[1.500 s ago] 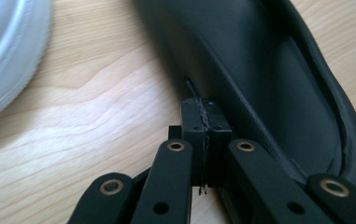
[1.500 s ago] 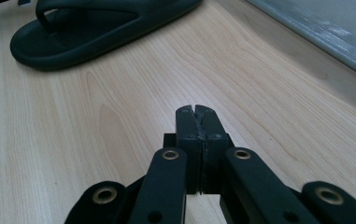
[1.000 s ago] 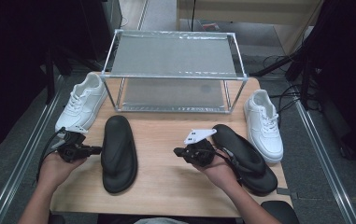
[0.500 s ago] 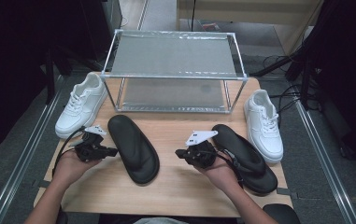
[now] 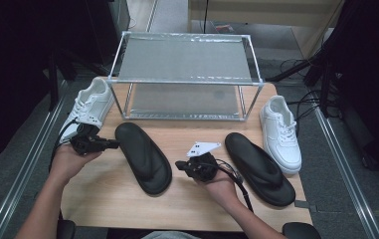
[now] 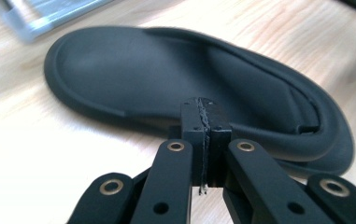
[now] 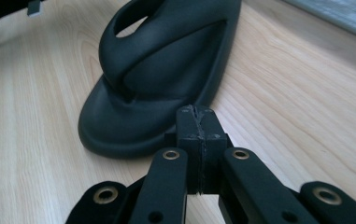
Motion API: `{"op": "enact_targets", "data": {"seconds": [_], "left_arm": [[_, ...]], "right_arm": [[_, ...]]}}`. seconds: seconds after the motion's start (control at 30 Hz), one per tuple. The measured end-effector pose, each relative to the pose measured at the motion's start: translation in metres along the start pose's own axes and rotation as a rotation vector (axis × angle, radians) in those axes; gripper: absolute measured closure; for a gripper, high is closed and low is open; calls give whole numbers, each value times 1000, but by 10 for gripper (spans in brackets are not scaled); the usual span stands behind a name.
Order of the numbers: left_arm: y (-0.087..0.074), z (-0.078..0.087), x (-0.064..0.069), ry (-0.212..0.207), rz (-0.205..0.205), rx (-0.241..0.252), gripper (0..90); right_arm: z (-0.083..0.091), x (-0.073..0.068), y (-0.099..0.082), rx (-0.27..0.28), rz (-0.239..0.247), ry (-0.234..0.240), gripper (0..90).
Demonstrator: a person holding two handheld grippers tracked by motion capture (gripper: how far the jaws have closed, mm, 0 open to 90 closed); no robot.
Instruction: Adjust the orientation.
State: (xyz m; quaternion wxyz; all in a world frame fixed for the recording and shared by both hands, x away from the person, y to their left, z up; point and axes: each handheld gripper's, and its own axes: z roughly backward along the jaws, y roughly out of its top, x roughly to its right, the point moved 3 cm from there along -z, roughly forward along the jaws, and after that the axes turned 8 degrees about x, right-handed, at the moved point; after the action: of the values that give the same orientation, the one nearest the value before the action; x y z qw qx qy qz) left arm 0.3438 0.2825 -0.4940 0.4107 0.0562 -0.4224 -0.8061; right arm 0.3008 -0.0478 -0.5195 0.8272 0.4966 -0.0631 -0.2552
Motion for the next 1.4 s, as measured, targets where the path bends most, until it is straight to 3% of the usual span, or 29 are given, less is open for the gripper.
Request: {"op": "enact_targets", "data": {"seconds": [0.13, 0.3, 0.37, 0.53, 0.67, 0.9, 0.97, 1.23, 1.3, 1.4], "left_arm": [[11, -10, -12, 51, -45, -19, 900], [14, -27, -23, 55, -32, -14, 900], [13, -29, -28, 45, -16, 2, 900], [6, -34, -37, 53, -6, -12, 900], [0, -42, -40, 61, -17, -55, 900], [-2, -46, -35, 25, -22, -48, 900], [-1, -46, -33, 28, -52, -54, 900], [-5, -47, -31, -11, -30, -37, 900], [-6, -46, -30, -23, -53, -40, 900], [-6, -47, -27, -33, -54, -43, 900]], "right_arm": [[-11, -8, 0, 9, -5, 2, 900], [-27, -24, -5, -17, 4, 34, 900], [-34, -30, -9, -35, 13, 49, 900], [-46, -40, -16, -63, 13, 74, 900], [-52, -40, -20, -70, 8, 80, 900], [-51, -37, -20, -73, 15, 75, 900], [-51, -36, -20, -74, 25, 72, 900], [-43, -24, -21, -82, -1, 44, 900], [-41, -21, -21, -86, -5, 40, 900], [-38, -18, -22, -91, 6, 21, 900]]}}
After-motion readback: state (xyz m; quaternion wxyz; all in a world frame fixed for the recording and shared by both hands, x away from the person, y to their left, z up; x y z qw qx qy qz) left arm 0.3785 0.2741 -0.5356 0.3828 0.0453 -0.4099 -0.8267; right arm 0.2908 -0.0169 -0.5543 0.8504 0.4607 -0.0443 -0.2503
